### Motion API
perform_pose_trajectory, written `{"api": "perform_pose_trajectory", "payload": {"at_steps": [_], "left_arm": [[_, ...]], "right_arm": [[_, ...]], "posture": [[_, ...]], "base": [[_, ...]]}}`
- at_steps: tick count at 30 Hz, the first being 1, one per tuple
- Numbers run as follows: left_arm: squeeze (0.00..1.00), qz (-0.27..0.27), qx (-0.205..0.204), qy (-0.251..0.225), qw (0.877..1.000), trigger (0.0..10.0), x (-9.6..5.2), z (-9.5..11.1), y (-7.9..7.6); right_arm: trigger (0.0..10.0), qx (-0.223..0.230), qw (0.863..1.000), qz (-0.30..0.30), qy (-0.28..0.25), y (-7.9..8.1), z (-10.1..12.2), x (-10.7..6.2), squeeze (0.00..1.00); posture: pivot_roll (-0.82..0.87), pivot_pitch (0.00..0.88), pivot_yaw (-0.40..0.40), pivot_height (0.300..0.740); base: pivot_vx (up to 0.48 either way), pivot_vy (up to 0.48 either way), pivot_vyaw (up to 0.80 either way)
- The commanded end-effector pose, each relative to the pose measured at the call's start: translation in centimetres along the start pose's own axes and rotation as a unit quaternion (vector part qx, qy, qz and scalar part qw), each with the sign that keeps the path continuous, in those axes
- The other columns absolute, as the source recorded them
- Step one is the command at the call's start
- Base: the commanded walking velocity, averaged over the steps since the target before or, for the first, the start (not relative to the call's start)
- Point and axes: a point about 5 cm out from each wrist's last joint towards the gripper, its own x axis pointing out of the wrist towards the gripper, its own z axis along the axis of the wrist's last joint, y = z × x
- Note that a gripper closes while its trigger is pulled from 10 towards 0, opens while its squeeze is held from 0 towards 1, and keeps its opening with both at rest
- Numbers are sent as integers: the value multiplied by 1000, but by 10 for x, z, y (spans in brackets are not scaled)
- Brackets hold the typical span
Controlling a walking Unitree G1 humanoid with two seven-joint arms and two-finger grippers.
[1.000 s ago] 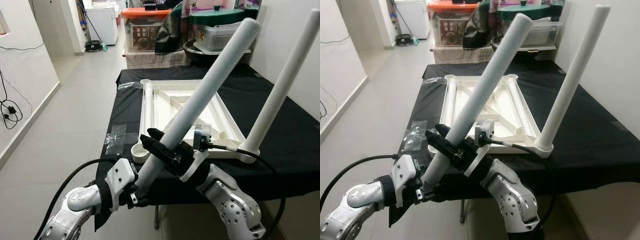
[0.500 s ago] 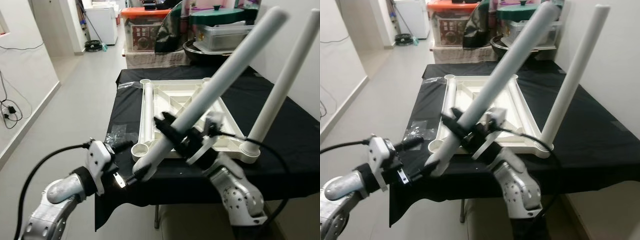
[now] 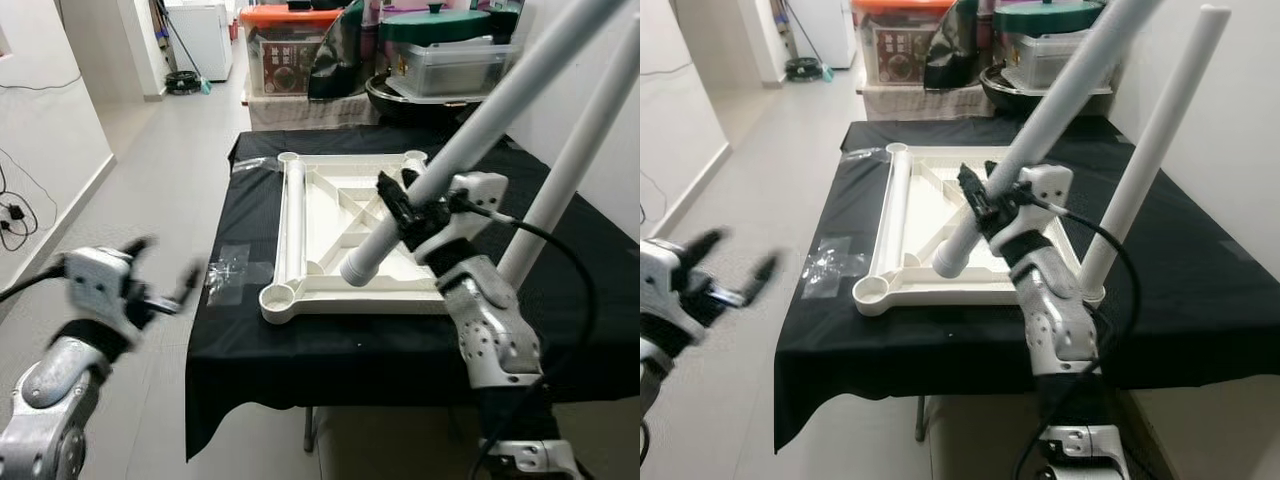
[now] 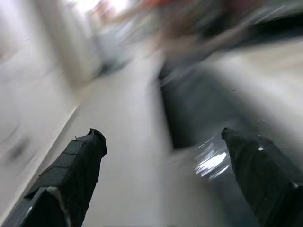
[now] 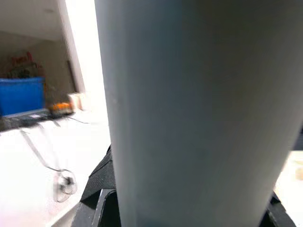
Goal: Building children table
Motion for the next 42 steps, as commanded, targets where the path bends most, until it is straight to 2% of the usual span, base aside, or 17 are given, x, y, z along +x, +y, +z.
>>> {"api": "perform_pose_trajectory", "payload": {"at_steps": [1,2,3,5,8,12,14,15,17,24,26,31,42], "left_arm": [[0,30,-1,28,999,10000,-2,-11,6],[0,39,-28,39,998,10000,-6,-18,6],[0,7,-35,31,999,10000,-8,-16,-4],[0,-45,-34,11,998,10000,-11,-8,-20],[0,-67,-31,-2,997,10000,-9,-2,-28],[0,-76,-29,-10,997,10000,-9,0,-31],[0,-104,-4,-47,993,10000,-7,10,-40],[0,-131,7,-72,989,10000,-8,15,-50],[0,-146,2,-79,986,10000,-9,16,-55],[0,-153,-4,-71,986,10000,-11,14,-56],[0,-140,7,-68,988,10000,-10,13,-53],[0,-129,1,-82,988,10000,-9,14,-52],[0,-118,-19,-99,988,10000,-6,19,-53]], "right_arm": [[10000,-7,1000,5,-7,5,2,4,0],[10000,-9,1000,8,-6,9,1,3,0],[10000,-7,1000,9,-4,12,-2,1,0],[10000,-4,1000,10,4,15,-7,-2,0],[10000,19,1000,3,20,17,-14,-3,0],[10000,31,999,3,25,18,-15,-3,0],[10000,22,1000,6,20,20,-14,-3,0],[10000,12,1000,6,20,20,-13,-3,0],[10000,13,1000,5,22,20,-14,-3,0],[10000,12,1000,0,11,16,-10,-3,0],[10000,-4,1000,-4,8,15,-8,-3,0],[10000,-16,1000,-1,5,17,-7,-1,0],[10000,-25,1000,10,3,19,-5,-1,0]], "posture": [[19,0,-33,740],[18,0,-32,740],[21,0,-32,740],[24,0,-28,740],[21,0,-24,740],[17,0,-20,740],[6,0,-12,740],[3,0,-12,740],[3,0,-12,740],[-2,0,-16,740],[1,0,-24,740],[1,0,-28,740],[-3,0,-28,740]], "base": [[0,0,0],[0,0,0],[0,480,0],[0,480,0],[0,480,0],[0,240,-400],[0,0,-400],[0,0,0],[0,0,0],[0,176,-457],[0,156,0],[0,0,0],[372,236,0]]}}
